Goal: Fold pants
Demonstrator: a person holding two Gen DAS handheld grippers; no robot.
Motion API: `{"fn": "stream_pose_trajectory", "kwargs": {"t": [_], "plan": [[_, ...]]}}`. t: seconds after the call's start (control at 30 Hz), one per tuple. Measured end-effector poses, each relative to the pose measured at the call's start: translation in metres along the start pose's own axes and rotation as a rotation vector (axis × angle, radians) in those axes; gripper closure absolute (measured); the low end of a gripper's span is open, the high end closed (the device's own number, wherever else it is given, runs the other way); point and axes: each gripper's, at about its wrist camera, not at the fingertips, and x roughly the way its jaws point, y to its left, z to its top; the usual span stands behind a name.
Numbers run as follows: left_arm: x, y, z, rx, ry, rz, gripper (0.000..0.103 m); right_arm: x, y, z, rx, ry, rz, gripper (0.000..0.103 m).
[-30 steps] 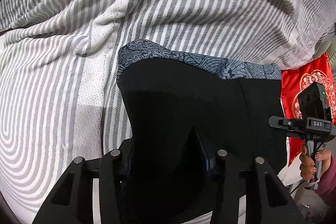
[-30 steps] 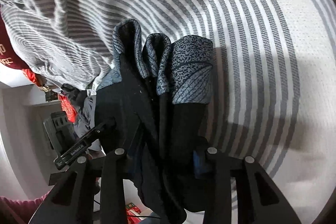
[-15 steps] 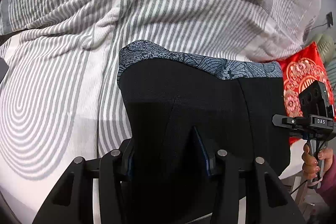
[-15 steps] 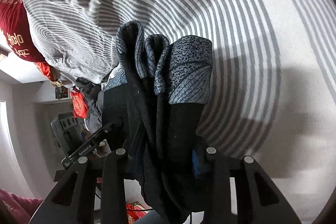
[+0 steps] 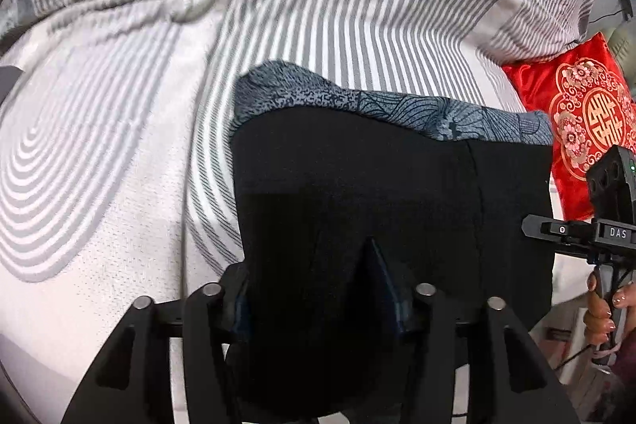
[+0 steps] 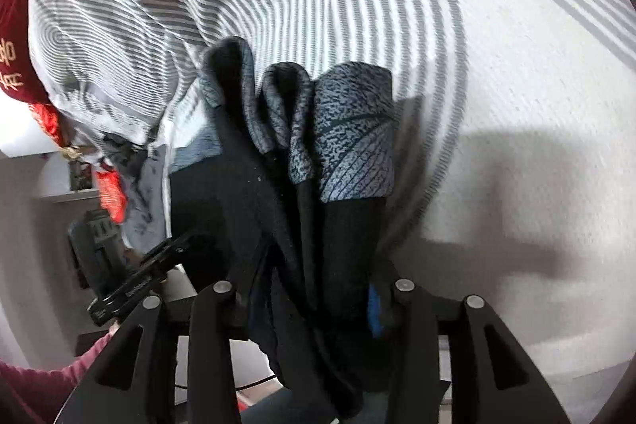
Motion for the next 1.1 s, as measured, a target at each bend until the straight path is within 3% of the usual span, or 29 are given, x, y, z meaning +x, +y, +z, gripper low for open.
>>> {"fn": "stream_pose_trajectory", "kwargs": {"t": [0.13,0.2,0.27,0.5,0.53,0.67,0.83,1.1], "plan": [[-0.008,-0.006,-0.001,0.036,-0.018,0.070,0.042,-0.005,0.002,-0.003,0.018,-0.020,-0.080,0.043],[-0.018,-0.007,0.000,0.044,-0.041,0.088,0.033,-0.013,0.007,-0.006,0.012,-0.039,-0.143,0.037],[-0.033,-0.008,0.001,0.055,-0.098,0.109,0.032,-0.022,0.011,-0.010,0.001,-0.059,-0.183,0.032],[-0.053,-0.028,0.006,0.123,-0.118,0.177,0.032,-0.051,0.041,-0.022,-0.030,-0.164,-0.295,0.031],[-0.052,-0.032,0.006,0.135,-0.114,0.184,0.032,-0.052,0.046,-0.023,-0.043,-0.171,-0.302,0.033],[-0.035,-0.046,0.004,0.155,-0.091,0.198,0.032,-0.044,0.073,-0.023,-0.130,-0.177,-0.334,0.071],[-0.012,-0.045,0.001,0.133,-0.041,0.220,0.032,-0.020,0.081,-0.017,-0.161,-0.144,-0.381,0.073],[0.012,-0.045,-0.008,0.172,-0.018,0.260,0.032,0.007,0.059,-0.013,-0.149,-0.108,-0.470,0.073]]}}
